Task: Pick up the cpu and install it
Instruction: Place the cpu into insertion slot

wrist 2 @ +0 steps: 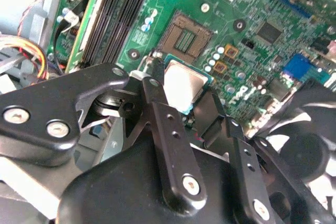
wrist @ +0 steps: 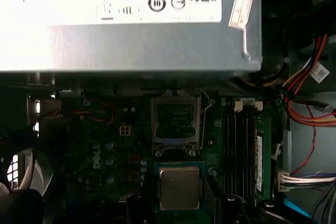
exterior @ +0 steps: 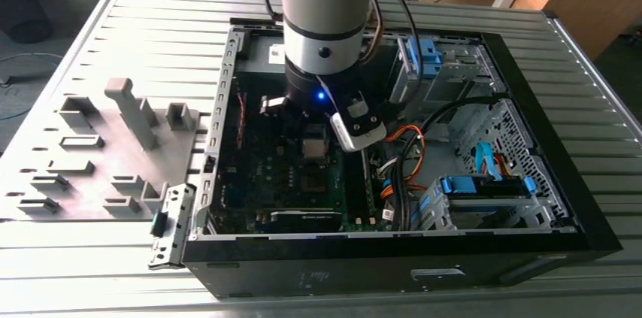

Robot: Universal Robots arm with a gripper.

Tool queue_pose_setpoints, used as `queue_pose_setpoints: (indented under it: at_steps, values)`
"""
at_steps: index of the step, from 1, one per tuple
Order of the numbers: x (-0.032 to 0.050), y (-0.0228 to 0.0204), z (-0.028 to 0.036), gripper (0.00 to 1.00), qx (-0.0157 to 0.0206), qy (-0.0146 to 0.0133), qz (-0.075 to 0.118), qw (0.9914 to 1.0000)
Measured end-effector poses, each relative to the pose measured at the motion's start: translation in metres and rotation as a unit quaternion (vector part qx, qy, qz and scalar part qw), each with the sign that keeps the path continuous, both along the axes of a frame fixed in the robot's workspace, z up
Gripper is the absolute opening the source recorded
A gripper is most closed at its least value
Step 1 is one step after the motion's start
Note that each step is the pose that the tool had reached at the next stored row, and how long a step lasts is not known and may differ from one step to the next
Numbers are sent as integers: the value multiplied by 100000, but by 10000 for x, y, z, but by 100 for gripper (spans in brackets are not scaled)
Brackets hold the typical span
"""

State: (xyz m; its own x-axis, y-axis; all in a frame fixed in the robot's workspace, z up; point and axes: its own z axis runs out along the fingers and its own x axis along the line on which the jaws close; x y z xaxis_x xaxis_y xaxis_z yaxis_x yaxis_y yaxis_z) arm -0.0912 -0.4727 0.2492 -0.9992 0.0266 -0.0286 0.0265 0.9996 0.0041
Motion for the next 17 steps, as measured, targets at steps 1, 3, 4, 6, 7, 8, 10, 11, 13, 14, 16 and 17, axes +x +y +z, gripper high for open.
queue_pose_setpoints:
  at_steps: [1,3,4,6,7,8,10,11,13,14,16,17]
  values:
    - [-1,-19,-19,47,1,0,-3,100000]
    - [0,-43,-56,47,7,-5,1,100000]
    - [0,-48,-74,47,9,-3,-2,100000]
    - [-1,-55,-109,47,0,1,-7,100000]
    - [0,-58,-127,47,5,-2,-2,100000]
    - [0,-60,-147,47,6,-4,-1,100000]
    - [0,-64,-183,47,0,1,0,100000]
    - [0,-65,-201,47,0,0,-2,100000]
    - [0,-70,-236,47,-4,3,-2,100000]
    - [0,-71,-253,47,1,0,-1,100000]
    - [0,-72,-267,47,-1,-1,-1,100000]
    - [0,-72,-267,47,-9,5,-1,100000]
